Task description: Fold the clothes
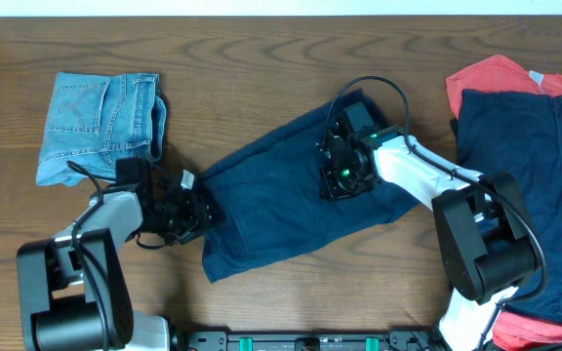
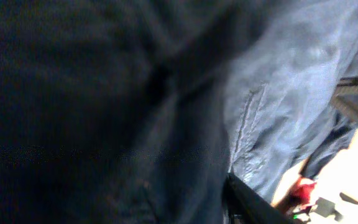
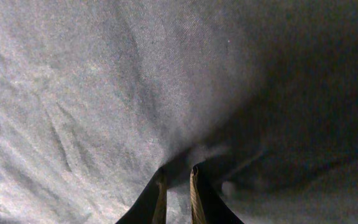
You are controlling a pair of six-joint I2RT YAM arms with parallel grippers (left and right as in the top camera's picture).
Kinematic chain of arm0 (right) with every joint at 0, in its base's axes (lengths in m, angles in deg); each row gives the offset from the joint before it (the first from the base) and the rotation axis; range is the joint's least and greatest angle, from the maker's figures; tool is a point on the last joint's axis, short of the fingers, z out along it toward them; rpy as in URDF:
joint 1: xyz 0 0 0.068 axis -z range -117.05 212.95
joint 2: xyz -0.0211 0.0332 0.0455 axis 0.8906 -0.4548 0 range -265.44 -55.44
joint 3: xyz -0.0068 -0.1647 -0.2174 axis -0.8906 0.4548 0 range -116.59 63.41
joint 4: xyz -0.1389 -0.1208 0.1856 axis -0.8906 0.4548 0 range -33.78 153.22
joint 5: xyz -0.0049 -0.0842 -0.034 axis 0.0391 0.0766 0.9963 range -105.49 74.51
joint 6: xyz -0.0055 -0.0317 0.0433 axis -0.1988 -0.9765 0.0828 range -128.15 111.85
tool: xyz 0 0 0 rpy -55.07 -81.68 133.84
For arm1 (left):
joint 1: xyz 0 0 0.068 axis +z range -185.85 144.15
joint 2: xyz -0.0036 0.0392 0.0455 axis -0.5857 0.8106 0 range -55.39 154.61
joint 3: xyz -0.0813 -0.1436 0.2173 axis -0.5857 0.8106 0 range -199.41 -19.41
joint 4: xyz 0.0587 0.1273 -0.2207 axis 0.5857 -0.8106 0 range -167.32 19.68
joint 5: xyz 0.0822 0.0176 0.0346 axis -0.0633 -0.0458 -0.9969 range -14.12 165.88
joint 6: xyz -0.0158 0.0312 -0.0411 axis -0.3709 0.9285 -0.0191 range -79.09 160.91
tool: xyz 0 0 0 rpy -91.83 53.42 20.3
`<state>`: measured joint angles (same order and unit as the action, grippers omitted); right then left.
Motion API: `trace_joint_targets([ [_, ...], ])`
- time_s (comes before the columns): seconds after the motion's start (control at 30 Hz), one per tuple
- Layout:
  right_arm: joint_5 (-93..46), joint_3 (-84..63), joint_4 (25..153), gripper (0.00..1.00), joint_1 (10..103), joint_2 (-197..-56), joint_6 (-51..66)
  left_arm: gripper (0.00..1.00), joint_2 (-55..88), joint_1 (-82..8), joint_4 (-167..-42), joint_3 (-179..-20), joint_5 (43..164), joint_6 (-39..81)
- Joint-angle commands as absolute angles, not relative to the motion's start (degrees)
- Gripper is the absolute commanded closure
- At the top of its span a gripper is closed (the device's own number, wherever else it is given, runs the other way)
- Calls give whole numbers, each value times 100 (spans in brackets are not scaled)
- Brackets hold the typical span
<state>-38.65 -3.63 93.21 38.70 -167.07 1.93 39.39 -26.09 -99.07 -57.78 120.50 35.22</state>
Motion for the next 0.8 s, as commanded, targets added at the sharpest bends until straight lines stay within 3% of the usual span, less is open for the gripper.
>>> trace_joint_targets([
  [0.0,-3802,-363,9306,87,3806,-16840,252,69,4383,-2694,-10003,-5466,10872,3753],
  [0.07,-3802,-363,9306,88,3808,-16840,252,80,4383,-2692,-10152,-5590,10870,3887],
  [0.23,-3793,-366,9444,89,3826,-16740,248,94,4381,-2692,-11291,-6425,10547,4112],
  [0.47,-3797,-366,9636,89,3924,-16141,250,94,4381,-2692,-13850,-8340,8732,4097],
  [0.77,-3616,-366,10231,89,4049,-15514,206,94,4381,-2694,-15524,-10458,8523,4114],
])
